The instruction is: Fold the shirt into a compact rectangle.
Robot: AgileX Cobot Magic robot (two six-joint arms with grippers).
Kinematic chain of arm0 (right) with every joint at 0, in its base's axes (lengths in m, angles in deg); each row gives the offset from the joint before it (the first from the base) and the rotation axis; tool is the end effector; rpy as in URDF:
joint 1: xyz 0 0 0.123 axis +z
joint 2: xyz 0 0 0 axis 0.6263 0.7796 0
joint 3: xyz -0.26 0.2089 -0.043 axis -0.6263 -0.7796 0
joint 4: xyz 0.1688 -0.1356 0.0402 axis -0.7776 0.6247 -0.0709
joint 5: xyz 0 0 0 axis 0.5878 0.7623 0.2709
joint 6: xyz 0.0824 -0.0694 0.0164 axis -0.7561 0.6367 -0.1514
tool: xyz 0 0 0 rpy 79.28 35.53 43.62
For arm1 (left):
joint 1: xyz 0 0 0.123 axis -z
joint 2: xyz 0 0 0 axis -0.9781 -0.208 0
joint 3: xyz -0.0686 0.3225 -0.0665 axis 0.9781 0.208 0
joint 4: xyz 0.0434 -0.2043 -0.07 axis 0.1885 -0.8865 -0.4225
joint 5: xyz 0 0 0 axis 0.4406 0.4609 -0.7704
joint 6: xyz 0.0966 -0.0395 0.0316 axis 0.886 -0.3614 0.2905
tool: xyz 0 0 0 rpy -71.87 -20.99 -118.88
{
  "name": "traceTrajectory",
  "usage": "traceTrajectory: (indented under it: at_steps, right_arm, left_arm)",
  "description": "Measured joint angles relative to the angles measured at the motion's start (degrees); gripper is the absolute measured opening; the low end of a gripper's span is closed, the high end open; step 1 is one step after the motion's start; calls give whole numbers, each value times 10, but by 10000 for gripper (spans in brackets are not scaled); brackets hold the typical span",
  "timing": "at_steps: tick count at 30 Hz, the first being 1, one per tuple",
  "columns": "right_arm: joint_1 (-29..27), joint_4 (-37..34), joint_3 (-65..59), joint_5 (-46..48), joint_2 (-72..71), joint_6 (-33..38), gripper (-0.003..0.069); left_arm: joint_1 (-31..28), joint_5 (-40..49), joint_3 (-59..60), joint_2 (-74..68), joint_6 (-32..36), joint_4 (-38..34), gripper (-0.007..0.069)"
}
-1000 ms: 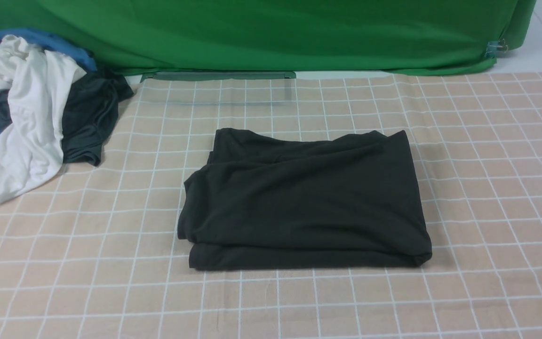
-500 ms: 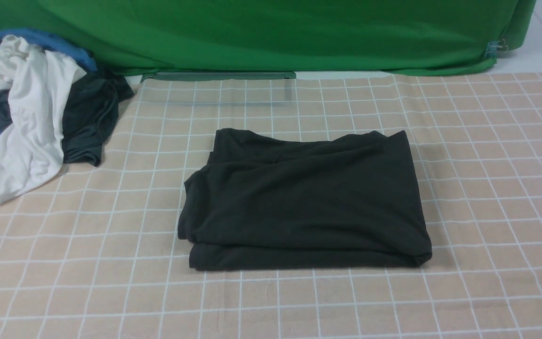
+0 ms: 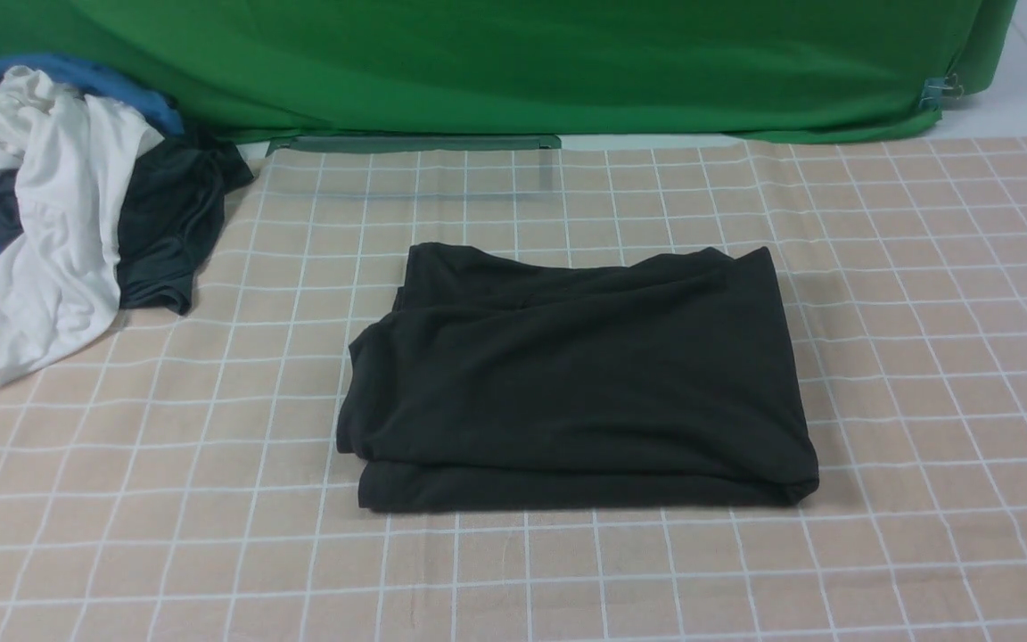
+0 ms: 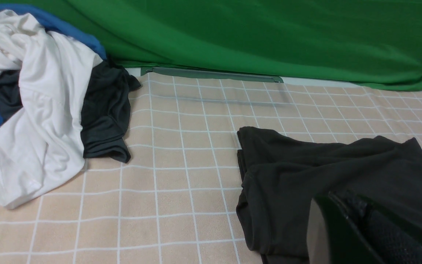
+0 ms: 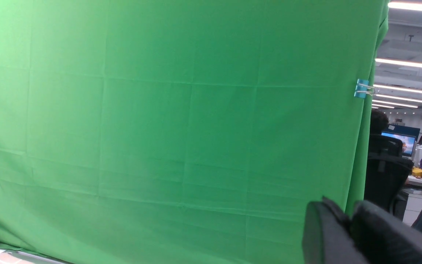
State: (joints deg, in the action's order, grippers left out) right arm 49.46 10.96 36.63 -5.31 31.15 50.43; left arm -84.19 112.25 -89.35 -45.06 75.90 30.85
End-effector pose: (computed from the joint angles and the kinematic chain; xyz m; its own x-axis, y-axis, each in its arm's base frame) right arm 0.0068 -0.0003 0.3560 0.3502 -0.0689 -0.9341 -0.1264 0.9847 -0.1200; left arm 0.0186 -0.0329 0.3680 -0.3653 -0.0895 -0.9266 0.1732 0.9714 -0.1621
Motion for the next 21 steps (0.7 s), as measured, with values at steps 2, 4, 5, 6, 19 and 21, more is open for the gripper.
traceTrajectory:
  at_steps: [2, 4, 5, 6, 19, 21]
  right_arm:
    - [0, 0, 0, 0, 0, 0, 144]
    - [0, 0, 0, 0, 0, 0, 145]
    - [0, 0, 0, 0, 0, 0, 146]
    - [0, 0, 0, 0, 0, 0, 150]
    - [0, 0, 0, 1, 0, 0, 165]
    - [0, 0, 0, 1, 0, 0, 165]
  left_arm:
    - [0, 0, 0, 0, 0, 1, 19]
    - [7, -6, 1, 0, 0, 19, 19]
    - [14, -11, 1, 0, -1, 32, 19]
    - [27, -22, 4, 3, -1, 48, 19]
    - [76, -351, 315, 168, -4, 149, 20]
    - [74, -358, 371, 207, -4, 165, 20]
